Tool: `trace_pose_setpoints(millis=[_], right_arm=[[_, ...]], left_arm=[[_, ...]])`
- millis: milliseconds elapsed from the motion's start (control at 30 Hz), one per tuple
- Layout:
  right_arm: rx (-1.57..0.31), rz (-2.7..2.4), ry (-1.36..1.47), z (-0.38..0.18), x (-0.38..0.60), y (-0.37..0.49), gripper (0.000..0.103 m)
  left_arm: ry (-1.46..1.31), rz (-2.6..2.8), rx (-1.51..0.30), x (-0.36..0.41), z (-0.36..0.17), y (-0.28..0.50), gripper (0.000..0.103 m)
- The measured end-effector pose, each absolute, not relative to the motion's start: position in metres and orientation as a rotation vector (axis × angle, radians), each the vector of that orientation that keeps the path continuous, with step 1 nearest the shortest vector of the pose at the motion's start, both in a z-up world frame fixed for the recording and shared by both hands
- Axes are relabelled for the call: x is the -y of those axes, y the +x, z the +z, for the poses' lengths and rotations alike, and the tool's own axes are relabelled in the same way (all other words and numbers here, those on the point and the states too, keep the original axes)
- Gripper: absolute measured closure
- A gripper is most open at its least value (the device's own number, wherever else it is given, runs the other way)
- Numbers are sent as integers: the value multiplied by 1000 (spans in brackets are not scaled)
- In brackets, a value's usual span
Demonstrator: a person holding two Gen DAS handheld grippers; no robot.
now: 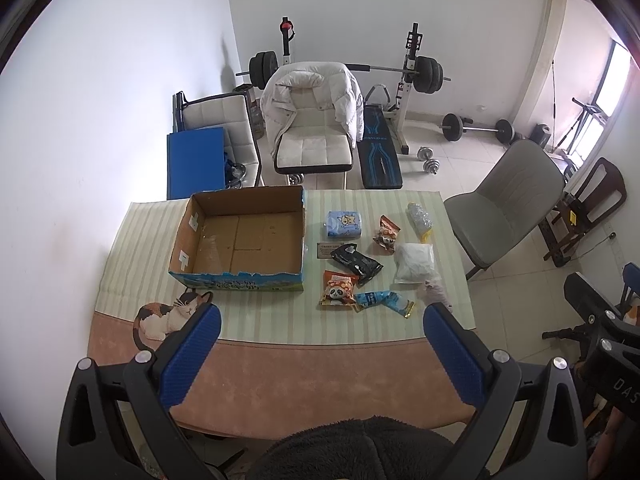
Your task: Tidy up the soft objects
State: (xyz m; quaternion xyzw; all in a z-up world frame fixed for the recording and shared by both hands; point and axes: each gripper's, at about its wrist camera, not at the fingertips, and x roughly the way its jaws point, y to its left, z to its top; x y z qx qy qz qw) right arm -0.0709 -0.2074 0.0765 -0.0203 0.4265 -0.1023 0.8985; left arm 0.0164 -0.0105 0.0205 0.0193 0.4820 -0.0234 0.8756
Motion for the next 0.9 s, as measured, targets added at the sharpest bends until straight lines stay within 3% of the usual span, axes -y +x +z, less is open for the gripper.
trace_pose_setpoints(millis=[900], right_arm=[[-882, -214, -43, 77, 206, -77, 0]], left_arm=[[28, -57, -1000, 7, 16, 13, 0]])
